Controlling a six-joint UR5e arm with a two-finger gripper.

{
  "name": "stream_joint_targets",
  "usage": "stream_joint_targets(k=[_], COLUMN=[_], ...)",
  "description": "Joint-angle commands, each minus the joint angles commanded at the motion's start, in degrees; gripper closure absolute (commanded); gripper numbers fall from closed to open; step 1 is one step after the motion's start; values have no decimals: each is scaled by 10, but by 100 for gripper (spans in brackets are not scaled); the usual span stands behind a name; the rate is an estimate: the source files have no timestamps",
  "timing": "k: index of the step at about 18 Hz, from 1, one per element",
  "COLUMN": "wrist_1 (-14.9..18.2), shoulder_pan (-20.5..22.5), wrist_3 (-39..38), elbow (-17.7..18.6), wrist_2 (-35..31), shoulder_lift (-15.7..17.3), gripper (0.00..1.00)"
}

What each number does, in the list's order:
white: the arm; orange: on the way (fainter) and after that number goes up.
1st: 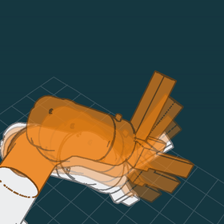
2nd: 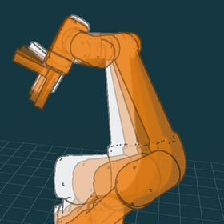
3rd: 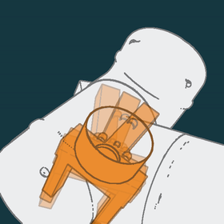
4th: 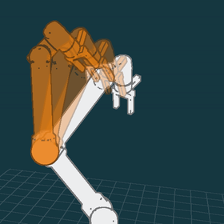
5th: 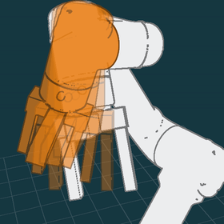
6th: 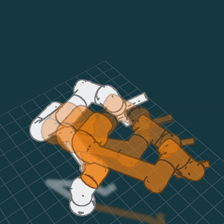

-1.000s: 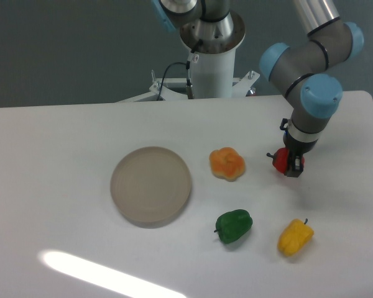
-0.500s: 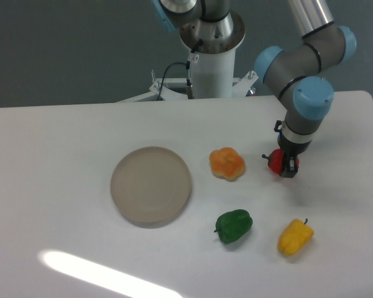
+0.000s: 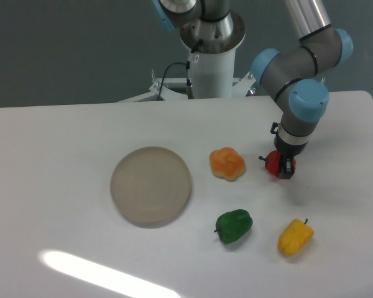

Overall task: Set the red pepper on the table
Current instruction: 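Hold the red pepper on the table and open the gripper, then raise the open gripper away from the red pepper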

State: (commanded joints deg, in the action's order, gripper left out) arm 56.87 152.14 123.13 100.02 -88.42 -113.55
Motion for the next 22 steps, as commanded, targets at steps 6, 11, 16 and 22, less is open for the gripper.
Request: stream_joint_targets(k=[6,11,16,22], wrist_1=[-3,-4,-4,-5], shoulder_pan=[-3,-3,-3,-3], wrist_3=[1,0,1,1], elbow=[0,0,-1,-1], wrist_2=[0,0,0,0], shoulder_lift=[-3,-3,-7,-7], gripper=[40,39,37,26])
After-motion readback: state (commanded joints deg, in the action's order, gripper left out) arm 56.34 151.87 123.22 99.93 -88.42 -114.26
